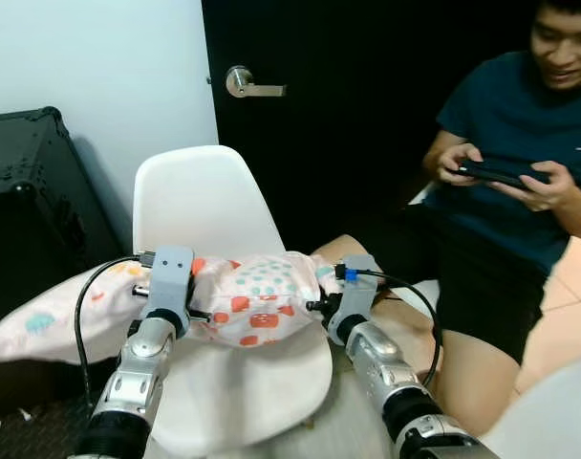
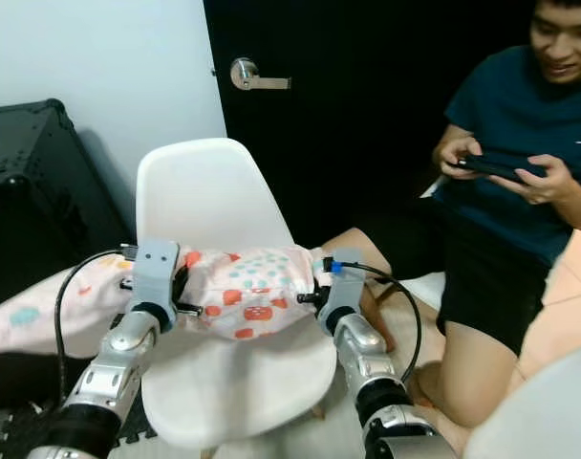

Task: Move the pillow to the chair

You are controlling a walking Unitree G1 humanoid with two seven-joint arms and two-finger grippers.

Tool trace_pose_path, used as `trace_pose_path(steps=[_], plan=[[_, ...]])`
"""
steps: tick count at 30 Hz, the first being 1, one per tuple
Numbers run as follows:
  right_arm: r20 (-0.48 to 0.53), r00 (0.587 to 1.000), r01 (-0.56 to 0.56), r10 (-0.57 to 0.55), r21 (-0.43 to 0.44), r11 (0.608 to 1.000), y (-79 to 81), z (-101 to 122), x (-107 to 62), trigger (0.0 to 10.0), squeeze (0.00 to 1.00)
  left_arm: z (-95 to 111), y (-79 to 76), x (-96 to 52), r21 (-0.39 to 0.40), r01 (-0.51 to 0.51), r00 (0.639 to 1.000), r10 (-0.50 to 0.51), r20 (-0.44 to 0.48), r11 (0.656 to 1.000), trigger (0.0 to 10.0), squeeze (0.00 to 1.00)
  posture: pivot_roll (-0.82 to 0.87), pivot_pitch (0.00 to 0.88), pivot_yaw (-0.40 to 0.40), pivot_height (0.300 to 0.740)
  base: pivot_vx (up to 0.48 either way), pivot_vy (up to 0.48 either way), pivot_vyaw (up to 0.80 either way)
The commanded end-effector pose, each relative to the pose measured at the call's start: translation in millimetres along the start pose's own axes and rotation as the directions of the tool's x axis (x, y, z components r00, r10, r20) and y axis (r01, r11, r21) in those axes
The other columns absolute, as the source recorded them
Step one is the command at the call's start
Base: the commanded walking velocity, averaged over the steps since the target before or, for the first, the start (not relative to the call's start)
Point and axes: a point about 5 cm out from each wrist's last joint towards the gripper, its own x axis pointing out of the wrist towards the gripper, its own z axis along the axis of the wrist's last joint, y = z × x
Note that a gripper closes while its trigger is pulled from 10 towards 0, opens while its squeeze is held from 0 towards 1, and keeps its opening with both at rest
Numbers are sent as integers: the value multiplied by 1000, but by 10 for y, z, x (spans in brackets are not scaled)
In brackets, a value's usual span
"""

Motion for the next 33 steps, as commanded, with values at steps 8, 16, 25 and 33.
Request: trace_pose_path(steps=[8, 16, 25, 33], plan=[[-17, 999, -51, 51, -16, 999, 89, -10, 24, 10000, 0, 28, -79, 1, 5, -11, 1000, 11, 29, 1000, 10000, 0, -16, 72, -25, 740, 0, 0, 0], [-35, 996, -80, 79, -35, 996, 105, -26, 21, 10000, 0, -101, -107, -35, -15, -35, 999, 35, -18, 999, 10000, 0, -20, 73, -31, 740, 0, 0, 0], [-45, 995, -96, 94, -45, 994, 122, -39, 21, 10000, 0, -105, -102, -44, -18, -55, 998, 55, -16, 998, 10000, 0, -16, 68, -43, 740, 0, 0, 0], [-46, 994, -104, 101, -73, 992, 147, -47, 22, 10000, 0, -99, -125, -31, 56, -42, 999, 42, -1, 998, 10000, 0, -15, 60, -55, 740, 0, 0, 0]])
